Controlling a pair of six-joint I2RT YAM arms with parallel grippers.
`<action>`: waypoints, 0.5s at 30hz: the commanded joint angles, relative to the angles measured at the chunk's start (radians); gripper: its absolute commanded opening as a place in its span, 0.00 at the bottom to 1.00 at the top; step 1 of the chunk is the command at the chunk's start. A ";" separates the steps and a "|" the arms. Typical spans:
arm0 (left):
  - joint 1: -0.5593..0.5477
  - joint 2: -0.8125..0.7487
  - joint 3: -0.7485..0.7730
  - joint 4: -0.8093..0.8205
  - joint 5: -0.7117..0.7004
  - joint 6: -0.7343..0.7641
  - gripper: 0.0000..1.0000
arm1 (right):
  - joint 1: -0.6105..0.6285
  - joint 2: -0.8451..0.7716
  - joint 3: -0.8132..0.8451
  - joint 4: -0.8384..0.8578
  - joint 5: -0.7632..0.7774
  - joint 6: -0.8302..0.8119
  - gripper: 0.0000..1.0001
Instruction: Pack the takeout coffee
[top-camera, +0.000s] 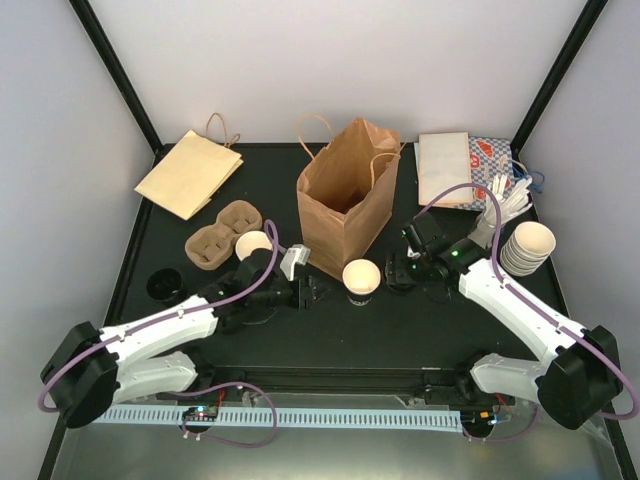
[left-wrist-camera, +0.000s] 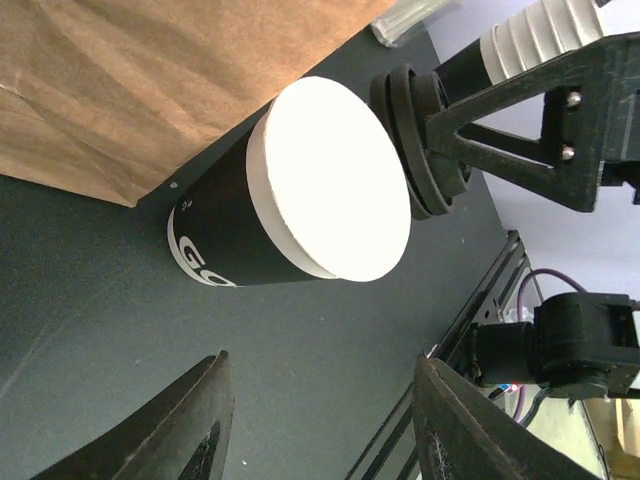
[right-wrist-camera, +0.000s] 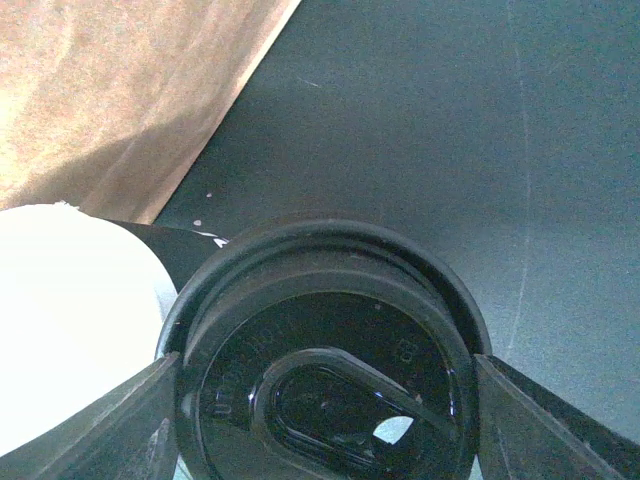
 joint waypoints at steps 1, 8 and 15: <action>-0.011 0.046 0.033 0.076 0.028 -0.007 0.50 | 0.007 -0.006 0.018 0.034 -0.020 0.010 0.76; -0.021 0.119 0.062 0.107 0.041 0.000 0.49 | 0.010 -0.003 0.023 0.036 -0.026 0.010 0.76; -0.023 0.189 0.098 0.130 0.054 0.014 0.45 | 0.009 0.015 0.022 0.027 -0.017 0.011 0.75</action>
